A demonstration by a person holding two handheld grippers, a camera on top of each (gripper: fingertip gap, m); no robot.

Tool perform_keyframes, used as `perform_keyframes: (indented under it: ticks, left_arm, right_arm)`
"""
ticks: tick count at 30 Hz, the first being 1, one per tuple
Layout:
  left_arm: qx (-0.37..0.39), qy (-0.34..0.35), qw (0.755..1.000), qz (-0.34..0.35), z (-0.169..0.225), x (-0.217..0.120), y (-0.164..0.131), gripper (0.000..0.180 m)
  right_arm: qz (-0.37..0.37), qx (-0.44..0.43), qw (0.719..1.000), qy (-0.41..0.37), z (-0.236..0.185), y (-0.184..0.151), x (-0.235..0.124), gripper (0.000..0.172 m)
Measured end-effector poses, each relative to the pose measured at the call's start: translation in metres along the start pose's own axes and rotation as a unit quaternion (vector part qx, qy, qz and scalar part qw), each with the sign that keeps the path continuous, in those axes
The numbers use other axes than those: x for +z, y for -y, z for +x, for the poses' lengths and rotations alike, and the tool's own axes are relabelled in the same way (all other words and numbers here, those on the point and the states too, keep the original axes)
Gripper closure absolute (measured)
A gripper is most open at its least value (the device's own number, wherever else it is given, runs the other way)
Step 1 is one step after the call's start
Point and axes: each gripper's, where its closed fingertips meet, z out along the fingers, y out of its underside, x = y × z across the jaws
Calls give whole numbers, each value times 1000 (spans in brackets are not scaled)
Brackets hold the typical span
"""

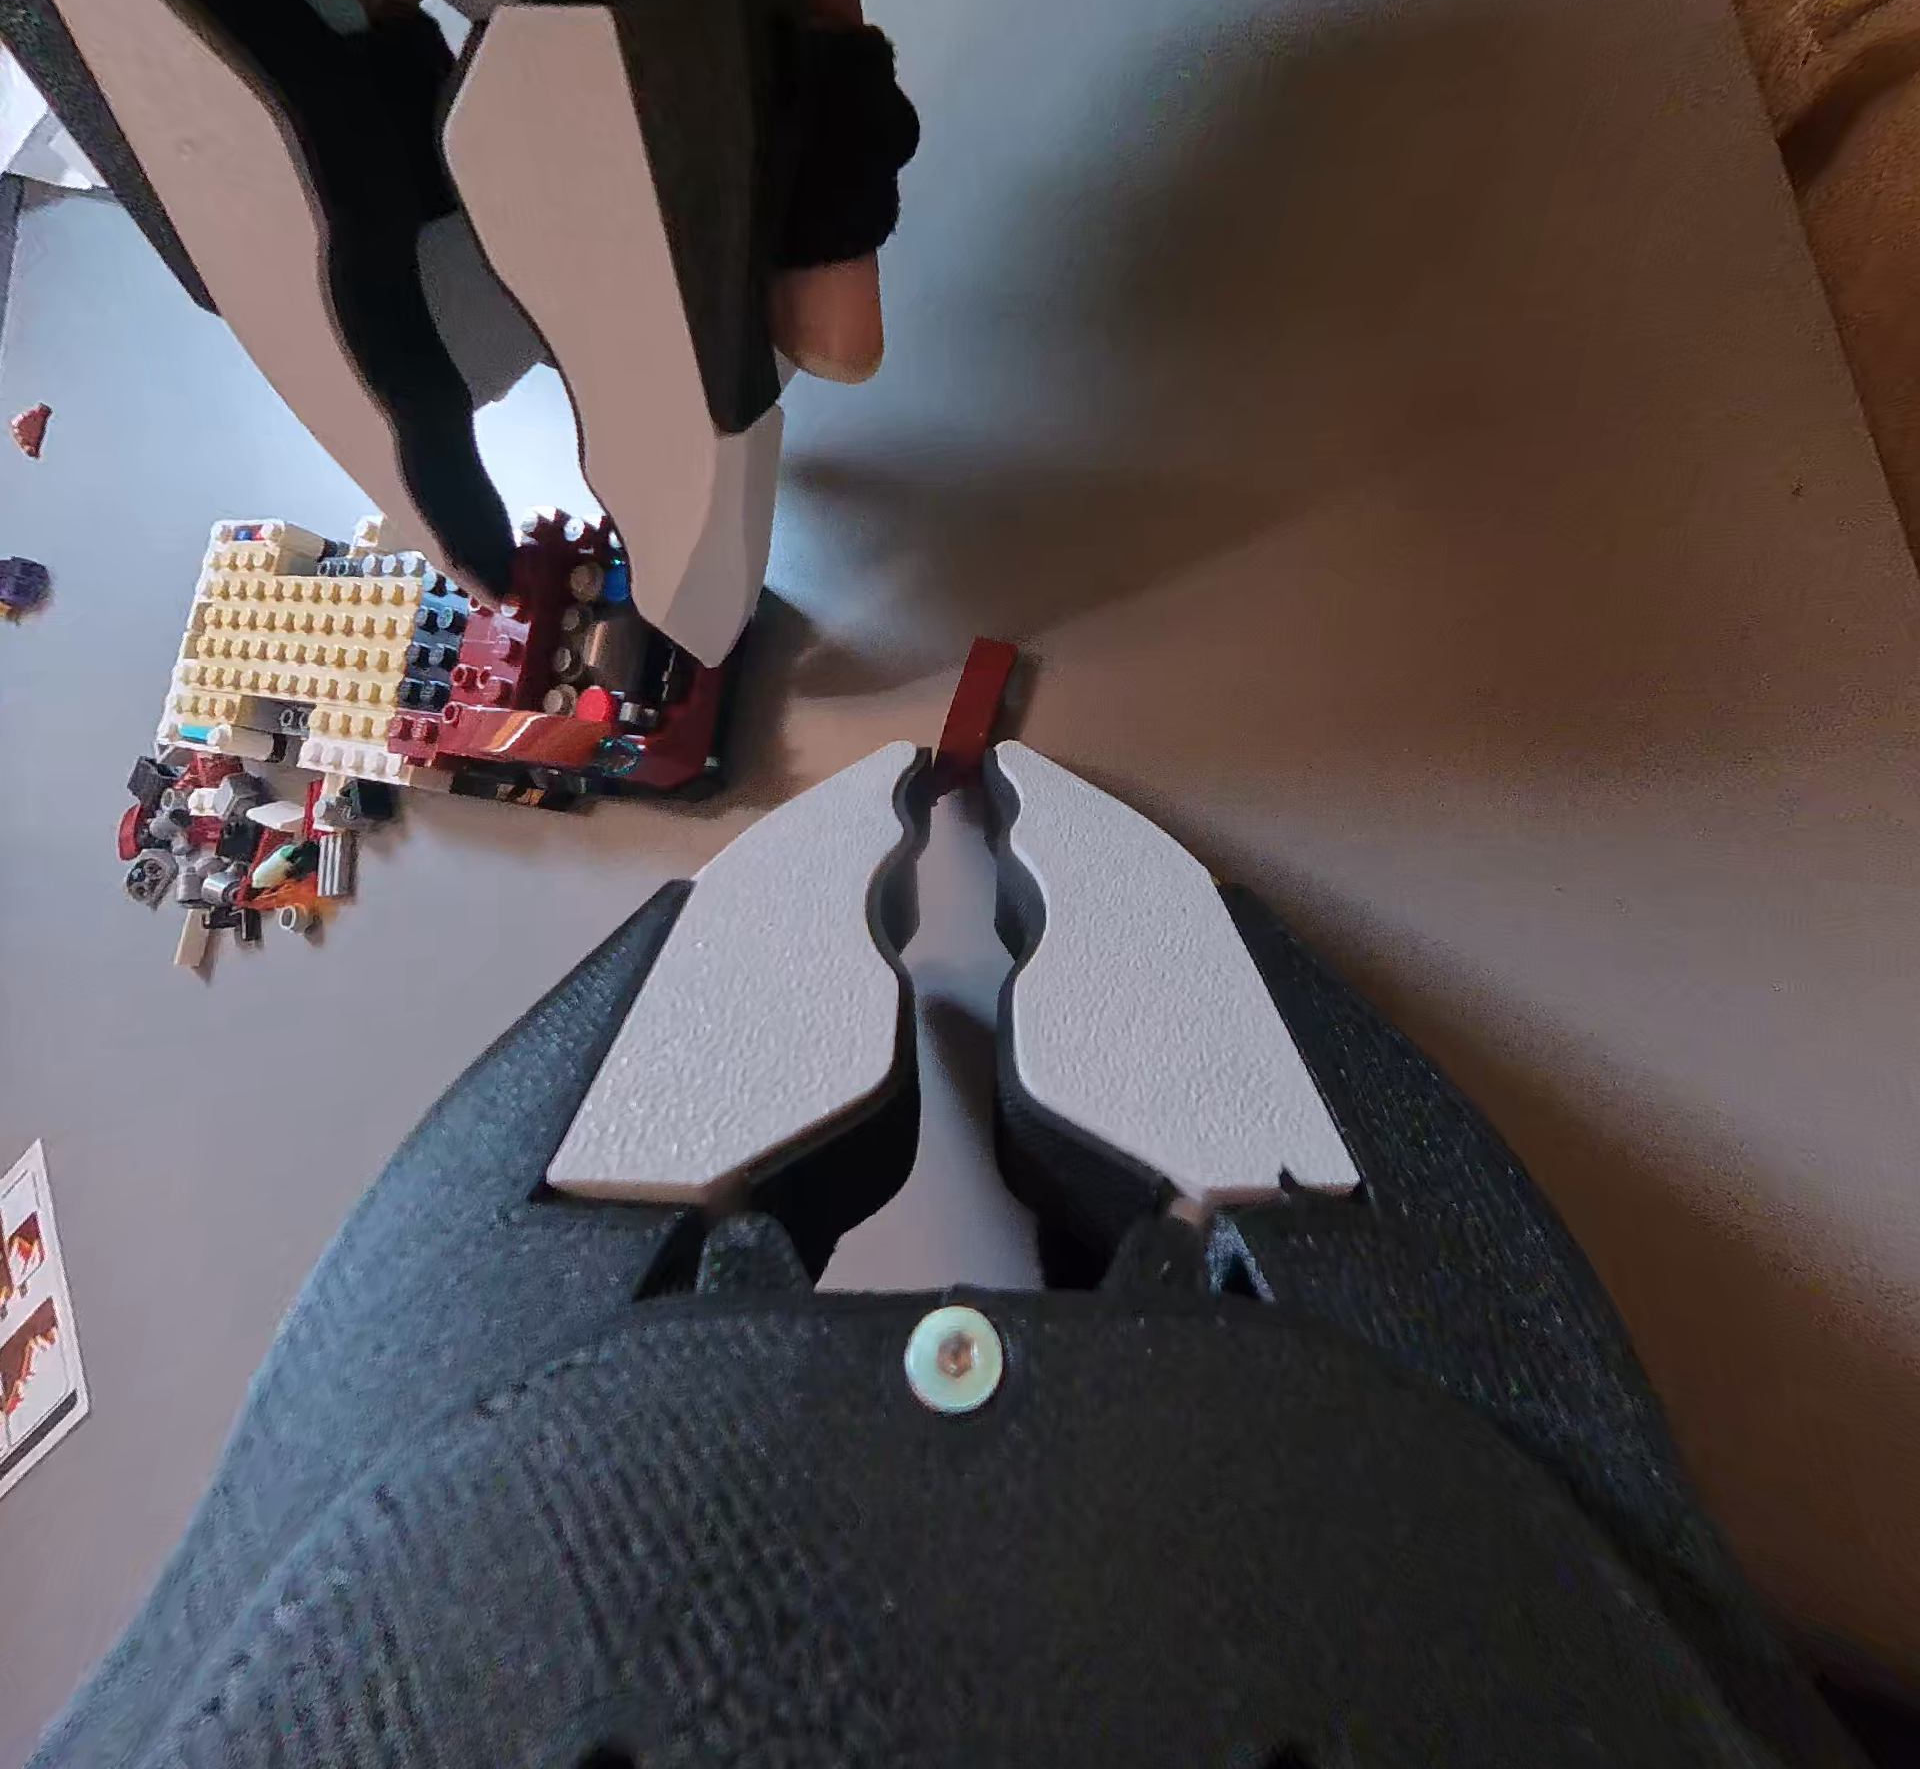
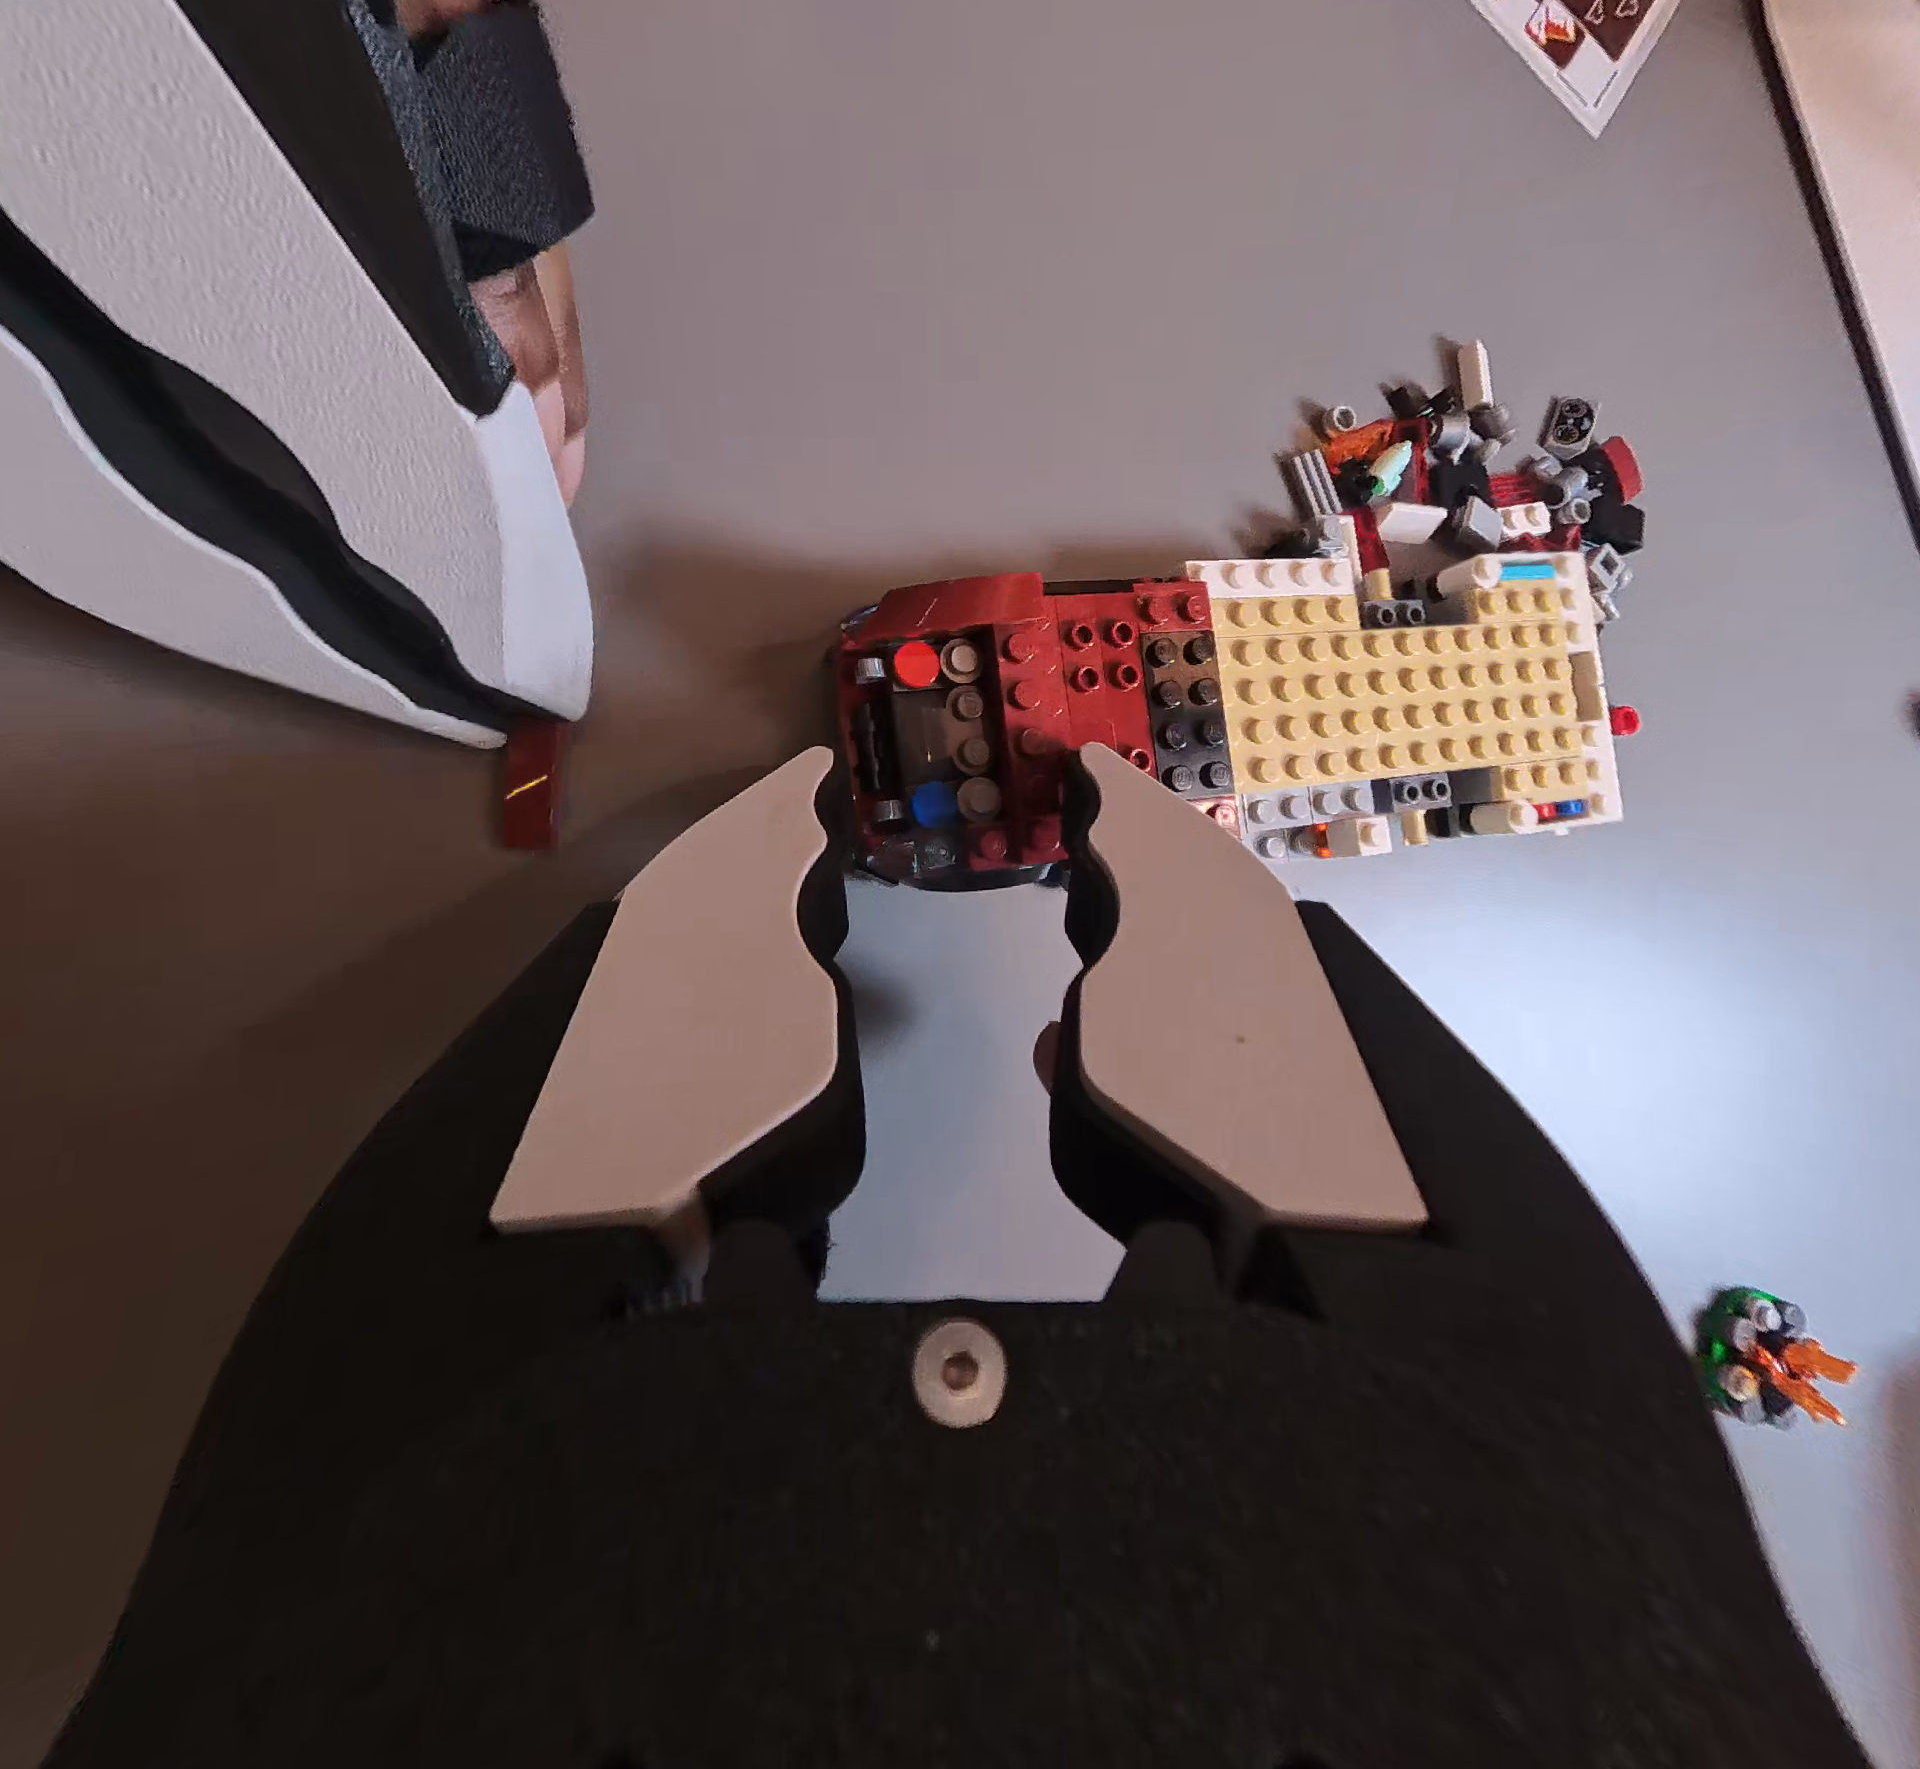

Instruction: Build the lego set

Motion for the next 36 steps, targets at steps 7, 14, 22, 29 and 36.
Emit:
perform_keyframes:
  ticks: [7, 14, 22, 29, 36]
  left_arm:
    - [15, -5, 1000, 3, 7, 1, 5, 171]
    - [19, -11, 1000, 18, 11, 1, 9, 166]
    - [14, -20, 999, 23, 15, 4, 12, 171]
    - [17, -8, 1000, 8, 12, 3, 10, 173]
    - [-23, -4, 999, 26, -1, -5, 6, 180]
  right_arm:
    - [-14, 12, 1000, -2, -12, -16, -16, 133]
    - [-14, 62, 998, -25, -32, -30, -35, 135]
    - [58, 71, 996, 13, -32, -7, -38, 126]
    - [16, -17, 1000, 14, -35, -10, -29, 136]
    - [42, 26, 999, 16, -25, 14, -11, 129]
